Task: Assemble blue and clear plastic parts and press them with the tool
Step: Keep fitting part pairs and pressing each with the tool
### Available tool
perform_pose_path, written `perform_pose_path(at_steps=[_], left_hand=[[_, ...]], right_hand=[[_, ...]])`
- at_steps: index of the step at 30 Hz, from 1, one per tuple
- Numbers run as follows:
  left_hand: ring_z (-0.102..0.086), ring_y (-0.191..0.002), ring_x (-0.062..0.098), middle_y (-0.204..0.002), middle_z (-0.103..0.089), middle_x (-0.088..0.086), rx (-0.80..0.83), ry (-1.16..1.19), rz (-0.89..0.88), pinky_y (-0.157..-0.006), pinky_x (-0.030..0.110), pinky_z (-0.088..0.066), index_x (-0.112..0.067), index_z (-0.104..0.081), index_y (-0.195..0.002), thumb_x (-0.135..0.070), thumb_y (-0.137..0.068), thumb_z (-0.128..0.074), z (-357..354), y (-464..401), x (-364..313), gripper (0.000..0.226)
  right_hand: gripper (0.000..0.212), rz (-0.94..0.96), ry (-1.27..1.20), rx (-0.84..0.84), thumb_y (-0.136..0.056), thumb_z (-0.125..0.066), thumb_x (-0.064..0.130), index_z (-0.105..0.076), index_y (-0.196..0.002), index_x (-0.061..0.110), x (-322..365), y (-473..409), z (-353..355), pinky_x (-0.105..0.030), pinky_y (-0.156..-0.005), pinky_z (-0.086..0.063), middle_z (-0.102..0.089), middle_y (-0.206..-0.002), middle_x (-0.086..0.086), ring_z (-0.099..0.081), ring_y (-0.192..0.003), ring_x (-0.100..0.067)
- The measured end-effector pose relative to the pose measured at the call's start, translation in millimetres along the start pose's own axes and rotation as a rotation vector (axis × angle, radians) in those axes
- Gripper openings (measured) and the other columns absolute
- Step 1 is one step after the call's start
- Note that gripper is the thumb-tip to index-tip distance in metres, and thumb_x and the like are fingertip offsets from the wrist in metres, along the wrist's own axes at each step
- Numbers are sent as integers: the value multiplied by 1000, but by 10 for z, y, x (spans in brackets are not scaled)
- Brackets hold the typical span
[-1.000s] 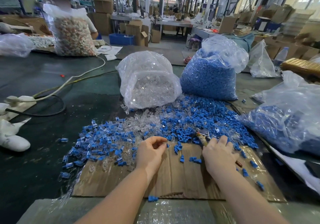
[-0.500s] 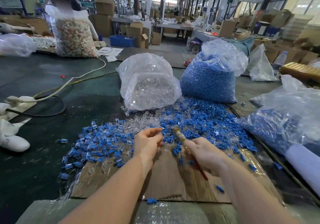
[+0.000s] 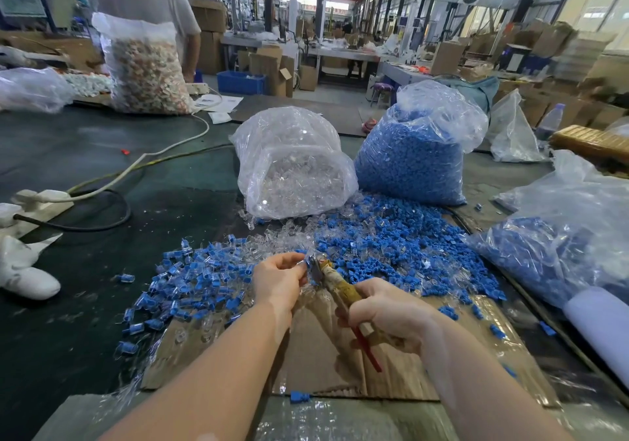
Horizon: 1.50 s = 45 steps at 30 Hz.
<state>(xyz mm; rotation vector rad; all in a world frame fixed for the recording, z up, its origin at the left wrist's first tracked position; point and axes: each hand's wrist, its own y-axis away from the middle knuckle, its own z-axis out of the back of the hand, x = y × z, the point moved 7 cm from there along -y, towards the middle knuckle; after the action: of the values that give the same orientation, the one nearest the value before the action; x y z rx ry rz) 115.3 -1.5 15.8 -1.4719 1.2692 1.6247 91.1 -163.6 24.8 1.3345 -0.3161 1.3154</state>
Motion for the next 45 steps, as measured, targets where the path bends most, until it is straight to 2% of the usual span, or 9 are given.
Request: perform_pose_path(at_steps=[1, 4, 14, 19, 25, 31, 35, 39, 45], left_hand=[[-59, -72, 12, -83, -65, 3, -5, -4, 5, -66, 23, -51, -14, -67, -89, -1, -86, -59, 4, -2, 3, 15], [-61, -75, 14, -84, -65, 4, -16, -1, 8, -69, 24, -53, -14, -67, -88, -1, -86, -60, 6, -9, 4, 15], [-64, -79, 15, -86, -66, 4, -41, 11, 4, -73, 27, -55, -13, -67, -91, -1, -85, -61, -15, -6, 20, 15], [-62, -75, 12, -86, -65, 4, -39, 35, -13, -61, 17, -49, -11, -66, -92, 3, -85, -59, -31, 13, 0, 17], [-62, -75, 11, -85, -65, 4, -31, 41, -15, -60, 18, -49, -12, -65, -90, 4, -86, -58, -50, 24, 13, 18], [-63, -76, 12, -83, -66, 4, -25, 62, -17, -59, 17, -47, -17, -63, -79, 6, -85, -58, -75, 34, 26, 24], [-63, -76, 11, -83, -66, 4, -25, 68, -11, -60, 18, -48, -13, -65, -87, 5, -85, -57, -69, 44, 25, 20], [-63, -76, 10, -84, -65, 3, -35, 79, -5, -59, 17, -47, -14, -64, -86, 4, -86, -57, -60, 53, 26, 19], [-63, -78, 13, -85, -66, 4, -52, 80, 6, -64, 19, -49, -14, -64, -84, 3, -85, -58, -28, 39, 28, 19]], right_hand=[[25, 3, 21, 6, -71, -59, 1, -56, -96, 3, 9, -2, -8, -56, -88, -47, -63, -107, -27, -67, -92, -36], [14, 15, 32, 25, -77, -56, -1, -52, -88, 6, 55, -5, -52, -49, -84, -53, -57, -97, -19, -60, -84, -28], [17, 2, 86, -50, -79, -53, 0, -50, -88, 14, 85, 24, -44, -41, -81, -54, -56, -92, -11, -59, -76, -20], [20, -8, 22, -55, -80, -52, -2, -53, -94, 13, 85, 65, -46, -37, -79, -56, -55, -96, -10, -57, -83, -20], [16, -17, 35, -9, -81, -52, -2, -49, -91, 10, 103, 107, -73, -34, -79, -54, -51, -92, -9, -52, -80, -21], [17, -13, 79, -33, -83, -51, -2, -47, -88, 13, 113, 129, -56, -21, -61, -48, -50, -85, -5, -51, -66, -13], [17, -15, 69, -48, -83, -52, -1, -49, -91, 14, 108, 142, -47, -20, -59, -47, -51, -86, -5, -52, -65, -12], [22, -29, 59, -46, -81, -52, -2, -48, -94, 14, 99, 135, -55, -26, -71, -48, -52, -90, -6, -52, -72, -15], [20, -33, 82, -28, -81, -52, -3, -47, -92, 13, 100, 150, -62, -27, -74, -48, -50, -90, -7, -50, -76, -16]])
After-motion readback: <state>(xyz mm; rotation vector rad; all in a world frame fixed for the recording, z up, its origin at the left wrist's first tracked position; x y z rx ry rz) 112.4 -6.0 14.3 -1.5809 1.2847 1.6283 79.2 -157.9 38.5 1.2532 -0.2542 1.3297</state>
